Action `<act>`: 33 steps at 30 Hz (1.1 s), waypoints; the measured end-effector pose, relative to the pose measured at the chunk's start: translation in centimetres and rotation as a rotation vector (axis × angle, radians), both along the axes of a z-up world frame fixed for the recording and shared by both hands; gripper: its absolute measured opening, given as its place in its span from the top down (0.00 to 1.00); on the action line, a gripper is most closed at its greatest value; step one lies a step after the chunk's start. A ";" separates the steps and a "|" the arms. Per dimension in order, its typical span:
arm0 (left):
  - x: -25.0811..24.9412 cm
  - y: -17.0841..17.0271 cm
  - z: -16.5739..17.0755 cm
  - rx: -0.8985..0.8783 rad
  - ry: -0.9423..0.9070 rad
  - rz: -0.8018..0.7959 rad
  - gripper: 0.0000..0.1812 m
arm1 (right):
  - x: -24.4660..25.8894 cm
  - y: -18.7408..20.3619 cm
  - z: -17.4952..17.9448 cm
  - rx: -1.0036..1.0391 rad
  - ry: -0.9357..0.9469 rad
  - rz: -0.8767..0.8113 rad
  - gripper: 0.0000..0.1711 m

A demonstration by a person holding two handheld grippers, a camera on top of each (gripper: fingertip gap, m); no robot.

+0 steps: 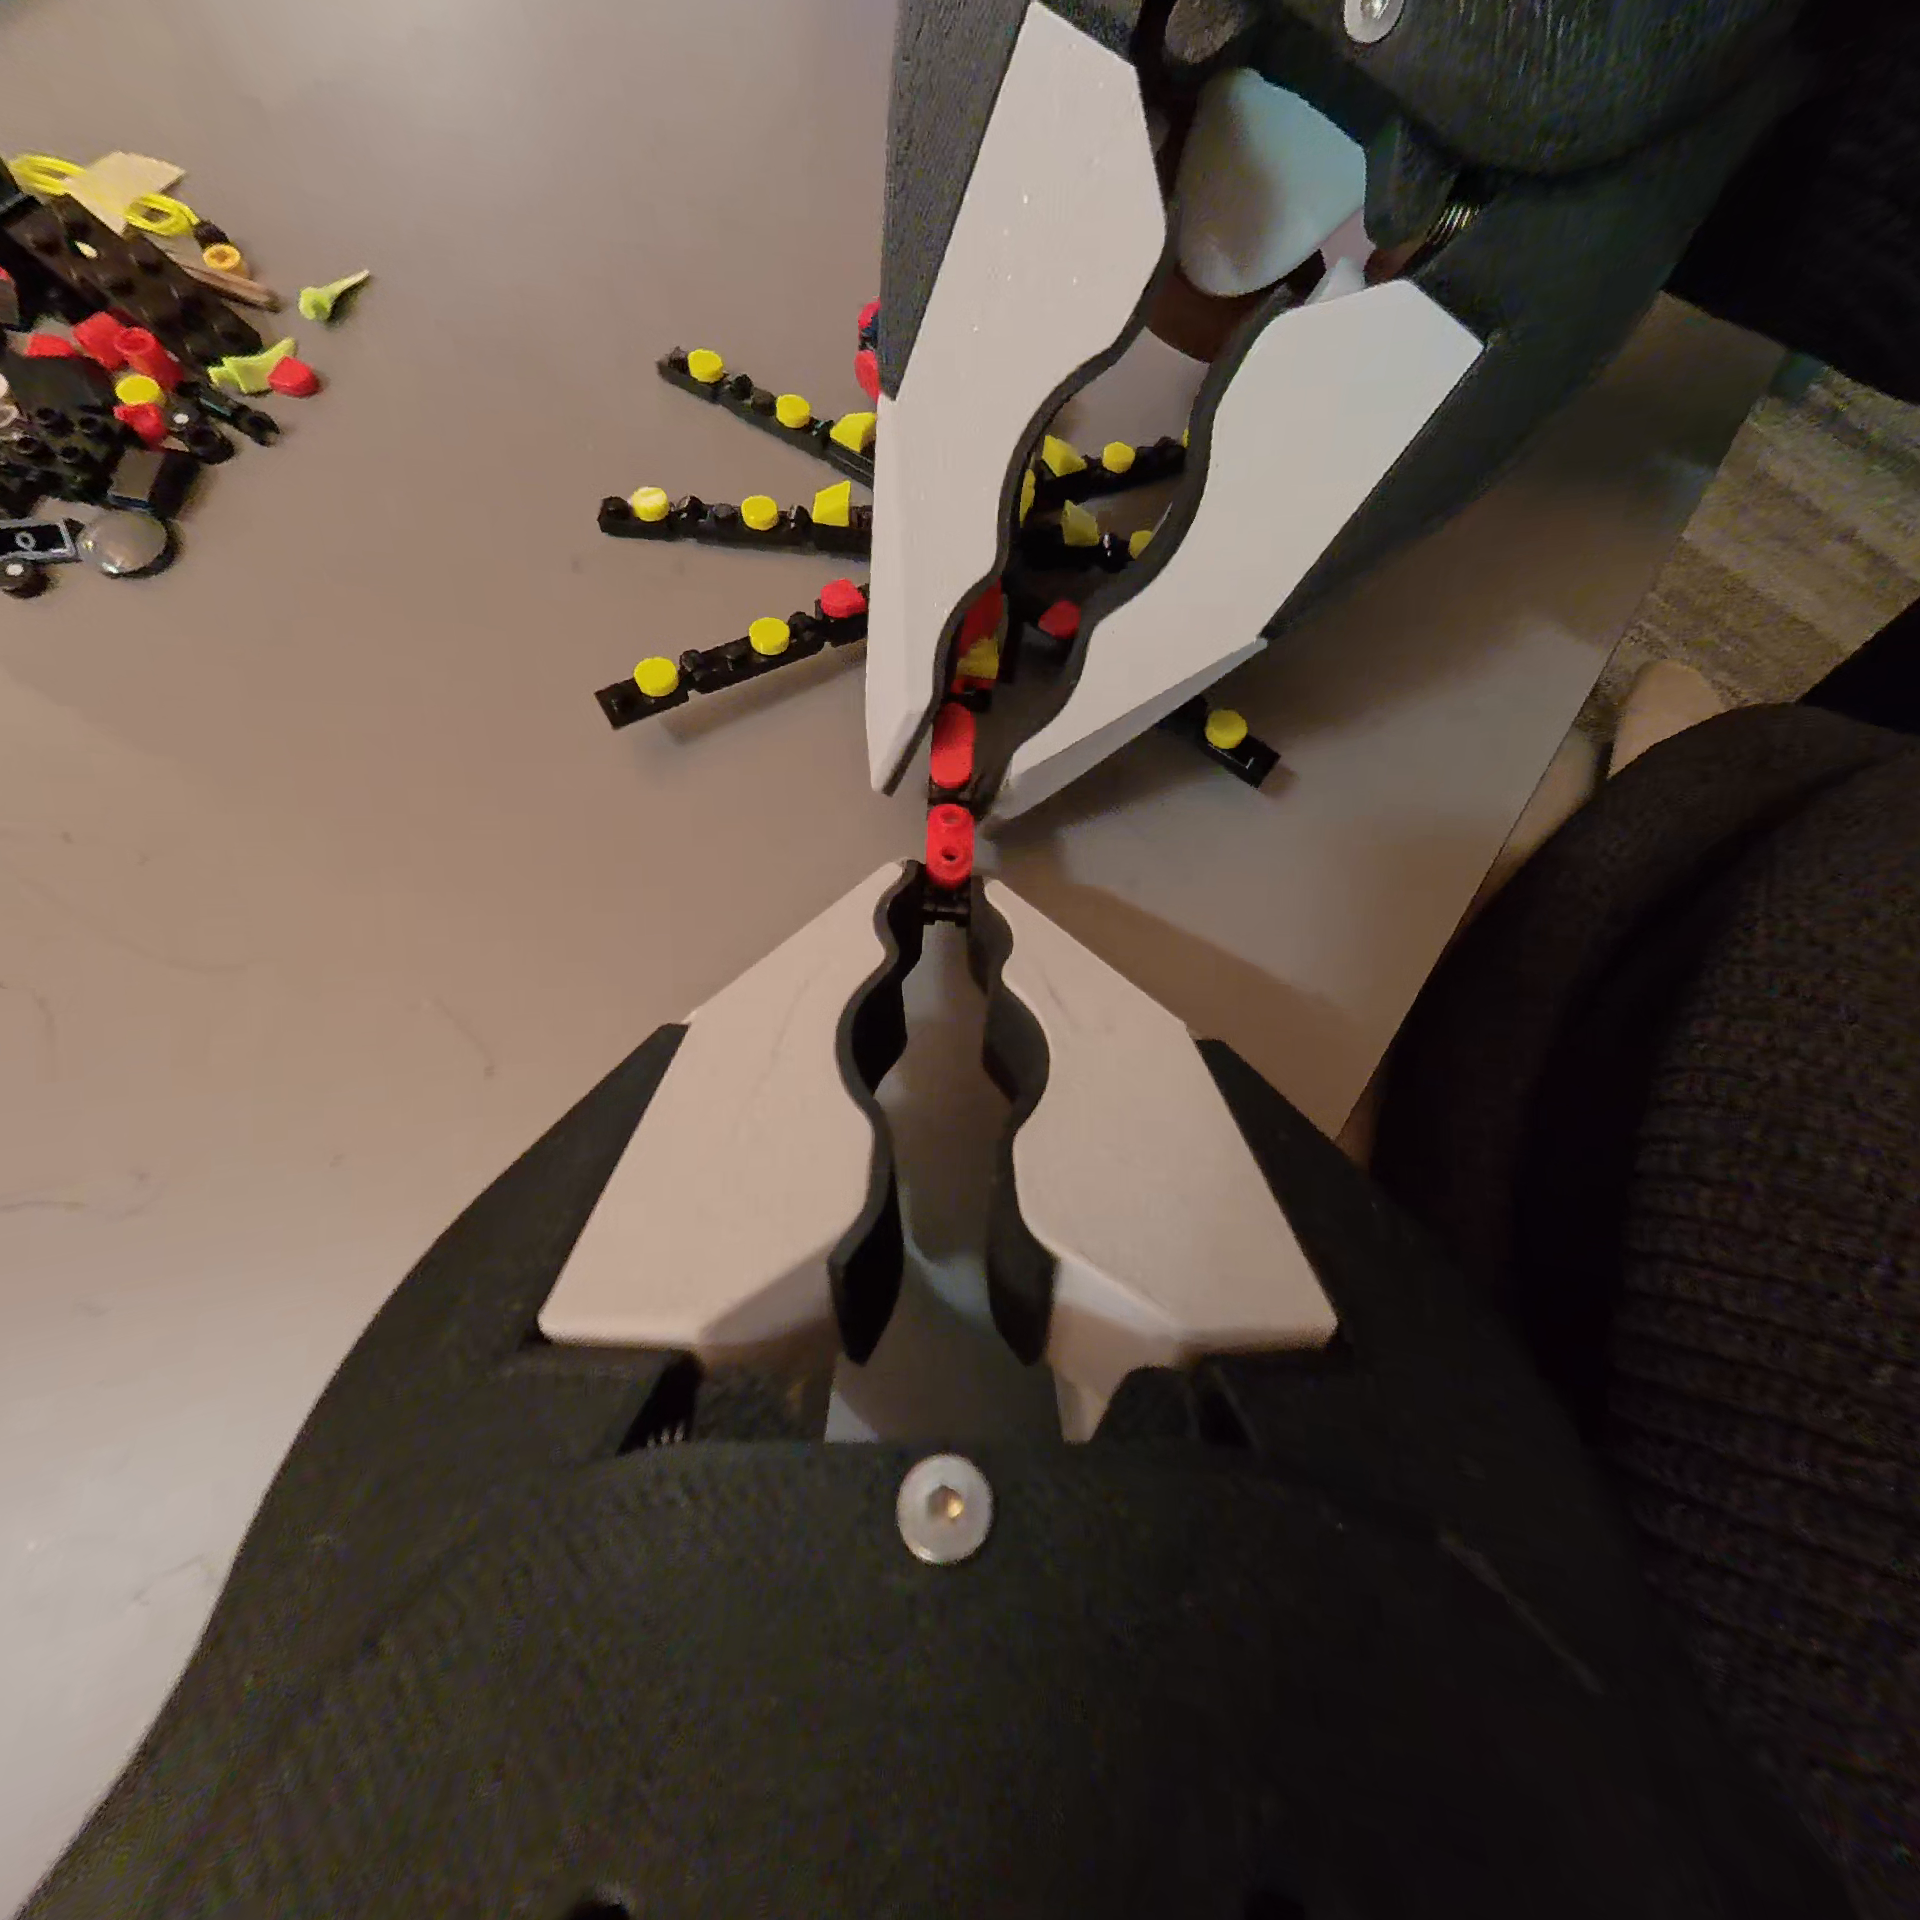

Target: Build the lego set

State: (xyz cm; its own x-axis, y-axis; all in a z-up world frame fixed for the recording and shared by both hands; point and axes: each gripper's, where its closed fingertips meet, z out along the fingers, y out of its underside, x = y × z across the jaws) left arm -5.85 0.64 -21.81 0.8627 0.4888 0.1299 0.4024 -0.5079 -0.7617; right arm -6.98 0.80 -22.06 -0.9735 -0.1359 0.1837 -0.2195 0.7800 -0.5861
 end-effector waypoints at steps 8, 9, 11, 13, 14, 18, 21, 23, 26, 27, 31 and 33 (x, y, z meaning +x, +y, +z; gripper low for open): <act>0.7 0.9 1.2 0.236 -0.312 0.056 0.82 | -0.3 0.0 0.8 -0.054 0.027 -0.001 0.96; 0.5 0.9 1.7 0.288 -0.361 0.071 0.82 | -0.4 0.0 1.0 -0.063 0.033 -0.002 0.96; 0.1 0.9 2.3 0.360 -0.416 0.090 0.81 | -0.3 -0.2 1.3 -0.085 0.036 0.002 0.96; -0.3 0.7 2.5 0.384 -0.428 0.108 0.85 | -0.2 -0.3 1.6 -0.102 0.043 0.012 0.96; -0.4 0.7 2.5 0.386 -0.428 0.114 0.86 | -0.1 -0.4 1.6 -0.105 0.048 0.018 0.96; -0.5 0.5 2.6 0.398 -0.437 0.122 0.94 | 0.0 -0.5 1.8 -0.110 0.080 0.032 0.96; -0.3 0.6 2.9 0.431 -0.477 0.109 0.94 | 0.2 -0.4 2.0 -0.125 0.081 0.046 0.96; -0.1 0.6 3.2 0.472 -0.517 0.094 0.94 | 0.3 -0.4 2.4 -0.154 0.062 0.052 0.96; 0.0 0.7 3.8 0.519 -0.543 0.080 0.94 | 0.4 -0.4 2.8 -0.200 0.033 0.061 0.96; 0.1 0.7 3.9 0.527 -0.546 0.073 0.94 | 0.4 -0.3 2.9 -0.210 0.027 0.066 0.96; 0.4 0.9 4.5 0.579 -0.576 0.044 0.94 | 0.6 -0.3 3.0 -0.242 -0.008 0.072 0.96; 0.4 0.9 4.6 0.593 -0.587 0.044 0.94 | 0.5 -0.2 2.9 -0.242 -0.012 0.069 0.96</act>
